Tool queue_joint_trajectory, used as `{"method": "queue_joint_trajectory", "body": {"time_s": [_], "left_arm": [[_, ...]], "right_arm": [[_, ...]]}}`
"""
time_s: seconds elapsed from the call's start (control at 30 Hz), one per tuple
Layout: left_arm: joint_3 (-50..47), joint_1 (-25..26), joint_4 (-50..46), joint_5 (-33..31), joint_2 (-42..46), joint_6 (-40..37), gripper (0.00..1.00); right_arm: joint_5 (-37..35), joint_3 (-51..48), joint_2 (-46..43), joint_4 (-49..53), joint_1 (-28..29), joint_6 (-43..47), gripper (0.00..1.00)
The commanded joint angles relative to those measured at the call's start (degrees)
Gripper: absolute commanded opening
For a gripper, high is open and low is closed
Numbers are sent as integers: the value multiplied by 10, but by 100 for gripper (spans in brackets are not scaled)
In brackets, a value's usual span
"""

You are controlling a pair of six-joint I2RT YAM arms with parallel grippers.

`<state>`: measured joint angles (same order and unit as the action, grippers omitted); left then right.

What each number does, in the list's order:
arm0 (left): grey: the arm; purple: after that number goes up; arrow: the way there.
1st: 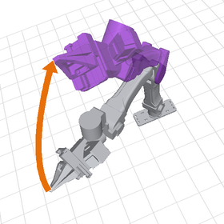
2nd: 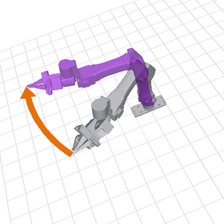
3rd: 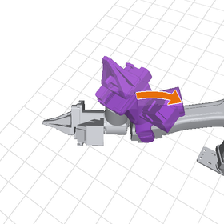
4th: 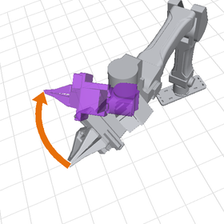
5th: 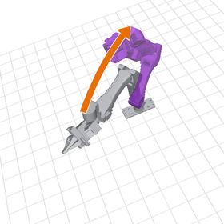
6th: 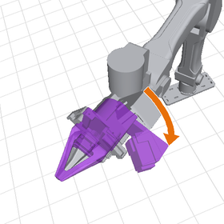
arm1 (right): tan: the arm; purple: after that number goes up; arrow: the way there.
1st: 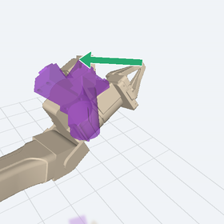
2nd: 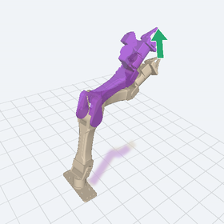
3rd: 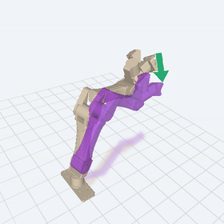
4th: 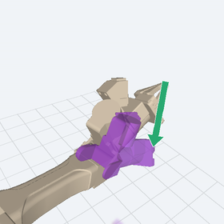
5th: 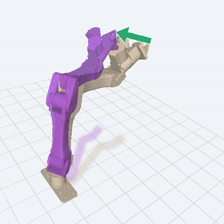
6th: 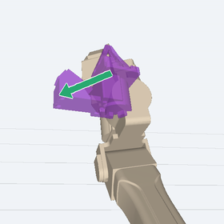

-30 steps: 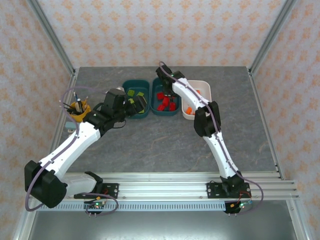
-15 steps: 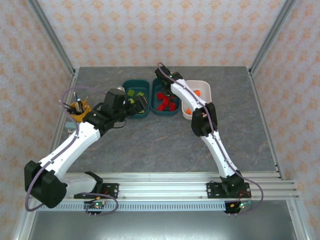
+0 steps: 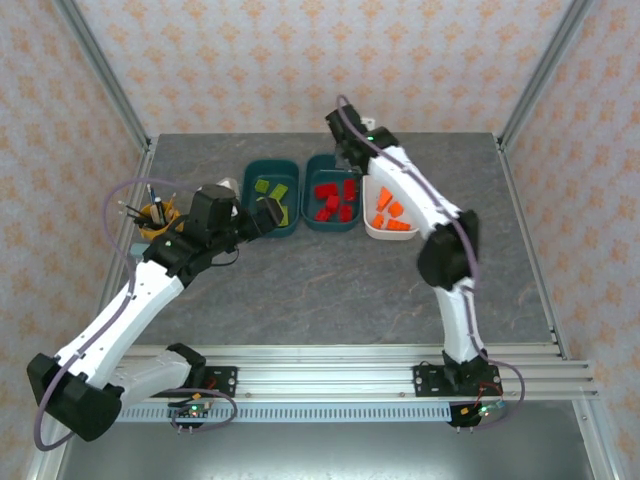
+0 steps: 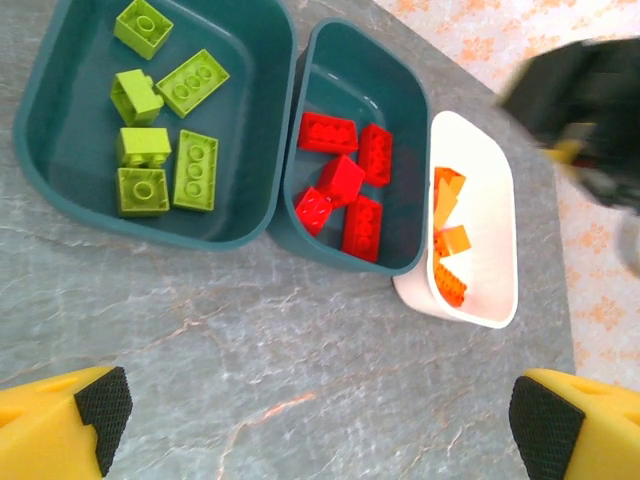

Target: Sort the legos into containers by color

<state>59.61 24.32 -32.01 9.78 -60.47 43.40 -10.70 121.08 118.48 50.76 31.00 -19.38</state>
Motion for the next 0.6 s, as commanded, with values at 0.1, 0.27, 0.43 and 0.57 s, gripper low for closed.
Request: {"method": "queue_joint_trajectory", "body": {"time_s": [0.1,0.27,0.43,0.57], "left_arm": [[-36,-3,-102,-1,58,-65,100],[-70,-2,-136,-80,104,-108,100],[-86,3,-161,-308,90,-88,100],[-169,4,-23,-398,112,-184,100]], "right_arm": [[-23,-346,-306,-157,0,0,100],[-49,-529,-474,-108,-7,-6,100],[-160,-665,-583,-92,-15,-46,100],[-191,-829,-684,-258,-43,9,100]]}}
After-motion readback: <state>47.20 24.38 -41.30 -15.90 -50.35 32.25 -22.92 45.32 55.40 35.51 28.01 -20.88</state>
